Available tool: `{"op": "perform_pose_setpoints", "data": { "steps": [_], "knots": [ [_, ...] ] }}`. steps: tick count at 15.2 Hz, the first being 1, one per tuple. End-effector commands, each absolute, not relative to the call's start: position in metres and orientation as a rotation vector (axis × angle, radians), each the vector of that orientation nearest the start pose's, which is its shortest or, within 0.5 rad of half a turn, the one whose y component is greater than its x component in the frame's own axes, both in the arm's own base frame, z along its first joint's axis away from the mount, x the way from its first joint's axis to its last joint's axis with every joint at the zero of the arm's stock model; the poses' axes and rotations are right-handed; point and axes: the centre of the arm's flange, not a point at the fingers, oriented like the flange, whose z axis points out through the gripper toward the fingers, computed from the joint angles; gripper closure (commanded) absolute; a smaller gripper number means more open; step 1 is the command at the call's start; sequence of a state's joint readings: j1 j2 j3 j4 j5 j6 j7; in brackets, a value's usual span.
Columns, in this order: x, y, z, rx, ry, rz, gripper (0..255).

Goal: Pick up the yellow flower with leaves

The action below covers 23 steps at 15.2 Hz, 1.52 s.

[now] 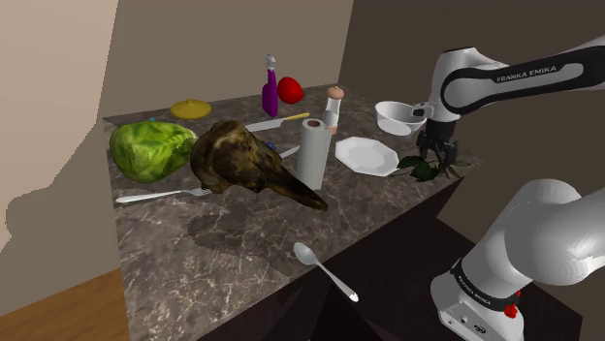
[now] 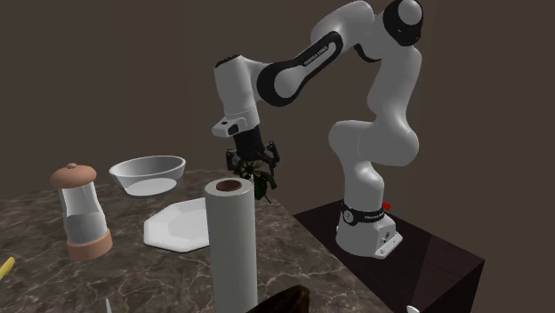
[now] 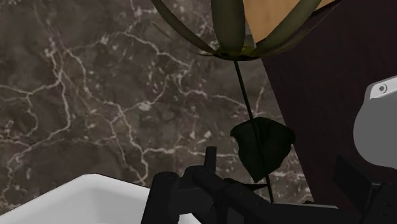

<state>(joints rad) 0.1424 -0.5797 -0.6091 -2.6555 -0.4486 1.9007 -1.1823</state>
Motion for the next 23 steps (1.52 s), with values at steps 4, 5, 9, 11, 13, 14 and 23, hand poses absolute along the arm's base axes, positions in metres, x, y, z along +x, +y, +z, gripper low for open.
{"op": "perform_pose_setpoints", "data": {
  "steps": [4,5,9,11,13,14,23],
  "knots": [
    [0.306,-0.174,0.359,-2.633,-1.499,0.33,255],
    [0.306,-0.174,0.359,-2.633,-1.499,0.33,255],
    [0.306,-0.175,0.359,-2.633,-1.499,0.33,255],
    [0.306,-0.175,0.359,-2.633,-1.499,0.33,255],
    [0.306,-0.174,0.359,-2.633,-1.499,0.33,255],
    [0.306,-0.174,0.364,-2.633,-1.499,0.33,255],
    [0.306,-0.174,0.412,-2.633,-1.499,0.33,255]
  ]
}}
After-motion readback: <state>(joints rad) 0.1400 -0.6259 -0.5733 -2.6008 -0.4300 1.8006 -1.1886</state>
